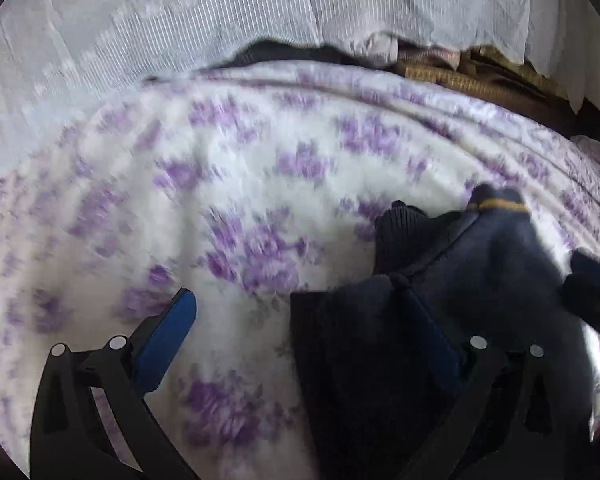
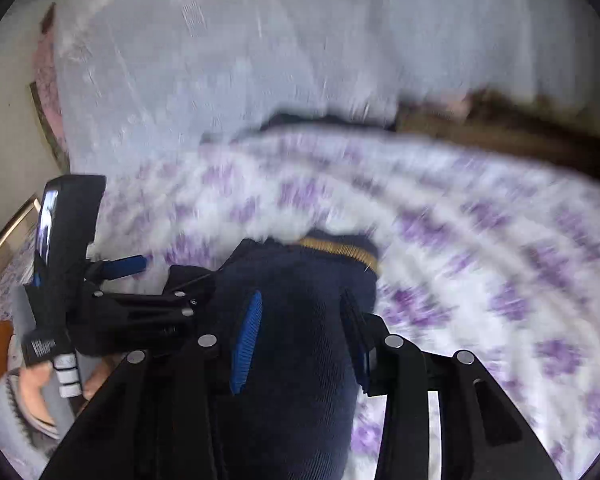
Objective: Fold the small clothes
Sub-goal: 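Grasp the folded navy cardigan bundle with both grippers from its sides, then lift the cardigan bundle with both grippers and carry it toward the clothes stack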
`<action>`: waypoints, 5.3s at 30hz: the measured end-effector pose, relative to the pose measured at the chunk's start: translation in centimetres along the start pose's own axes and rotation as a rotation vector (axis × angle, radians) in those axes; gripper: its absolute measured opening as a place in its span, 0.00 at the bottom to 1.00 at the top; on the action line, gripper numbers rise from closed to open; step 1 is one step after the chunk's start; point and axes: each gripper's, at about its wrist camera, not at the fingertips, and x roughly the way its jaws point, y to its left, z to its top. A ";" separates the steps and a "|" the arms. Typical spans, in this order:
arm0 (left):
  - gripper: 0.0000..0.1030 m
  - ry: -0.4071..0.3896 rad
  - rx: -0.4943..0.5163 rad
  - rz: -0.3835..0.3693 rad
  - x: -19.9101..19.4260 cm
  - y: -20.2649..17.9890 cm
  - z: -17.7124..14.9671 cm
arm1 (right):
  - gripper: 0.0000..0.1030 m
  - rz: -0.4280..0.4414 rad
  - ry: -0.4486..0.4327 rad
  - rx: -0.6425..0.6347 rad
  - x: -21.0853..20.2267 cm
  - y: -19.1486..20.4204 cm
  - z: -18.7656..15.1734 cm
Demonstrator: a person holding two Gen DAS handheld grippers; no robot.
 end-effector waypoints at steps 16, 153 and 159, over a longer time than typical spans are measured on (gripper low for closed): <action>0.96 0.179 -0.208 -0.584 -3.2 4.6 -5.0 | 0.73 0.368 -0.014 0.376 -6.4 -7.2 -7.4; 0.64 0.169 0.602 -0.992 -21.8 -49.7 -23.4 | 0.61 -0.231 -0.464 0.650 -43.0 -29.5 -35.1; 0.64 0.192 0.597 -0.996 -20.8 -51.0 -23.7 | 0.61 -0.228 -0.454 0.679 -43.0 -30.9 -35.7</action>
